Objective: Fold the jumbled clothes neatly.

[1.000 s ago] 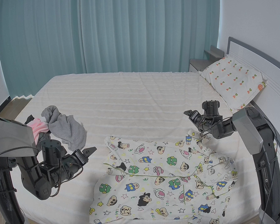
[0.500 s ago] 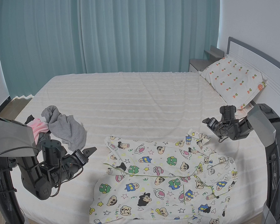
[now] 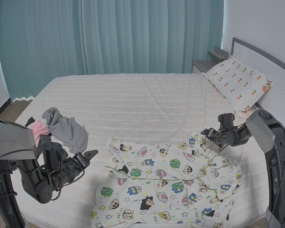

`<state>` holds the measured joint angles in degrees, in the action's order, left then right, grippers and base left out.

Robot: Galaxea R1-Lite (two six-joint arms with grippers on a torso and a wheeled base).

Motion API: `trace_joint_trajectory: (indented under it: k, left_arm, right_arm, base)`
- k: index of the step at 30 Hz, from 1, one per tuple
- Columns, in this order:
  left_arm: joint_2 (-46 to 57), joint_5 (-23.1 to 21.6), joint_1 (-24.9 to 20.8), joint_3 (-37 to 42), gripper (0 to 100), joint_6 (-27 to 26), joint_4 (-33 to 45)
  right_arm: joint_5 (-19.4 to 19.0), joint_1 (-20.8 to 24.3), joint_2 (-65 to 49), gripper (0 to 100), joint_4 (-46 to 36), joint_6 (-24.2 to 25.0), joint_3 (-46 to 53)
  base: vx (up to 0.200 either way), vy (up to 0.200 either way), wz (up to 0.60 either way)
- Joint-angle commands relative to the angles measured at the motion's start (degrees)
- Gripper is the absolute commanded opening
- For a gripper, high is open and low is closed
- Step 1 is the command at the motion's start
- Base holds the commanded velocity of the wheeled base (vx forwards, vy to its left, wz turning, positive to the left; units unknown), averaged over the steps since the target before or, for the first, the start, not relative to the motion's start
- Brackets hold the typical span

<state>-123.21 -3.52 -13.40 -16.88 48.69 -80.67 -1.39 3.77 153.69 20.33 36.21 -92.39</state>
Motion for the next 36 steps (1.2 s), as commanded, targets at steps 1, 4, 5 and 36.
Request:
trace_joint_trajectory:
  k: [1,4,5,36]
  left_arm:
    - [-0.28,0.01,0.04,0.01,100,0.09,-0.02]
    - [-0.28,0.01,0.04,-0.08,100,0.09,-0.02]
    - [-0.28,0.01,0.04,-0.08,100,0.09,-0.02]
    - [-0.63,1.15,-0.05,-0.17,100,0.27,-1.6]
  right_arm:
    - [0.34,1.33,4.87,100,-2.76,-0.08,-6.75]
    - [0.42,1.24,6.19,0,-3.28,-0.08,-9.03]
    - [0.42,1.24,6.19,0,-3.28,-0.08,-9.03]
    - [3.5,-3.15,10.49,0,-3.28,-0.61,-22.2]
  base:
    - [0.0,0.0,0.0]
    - [0.0,0.0,0.0]
    - [0.0,0.0,0.0]
    - [0.0,0.0,0.0]
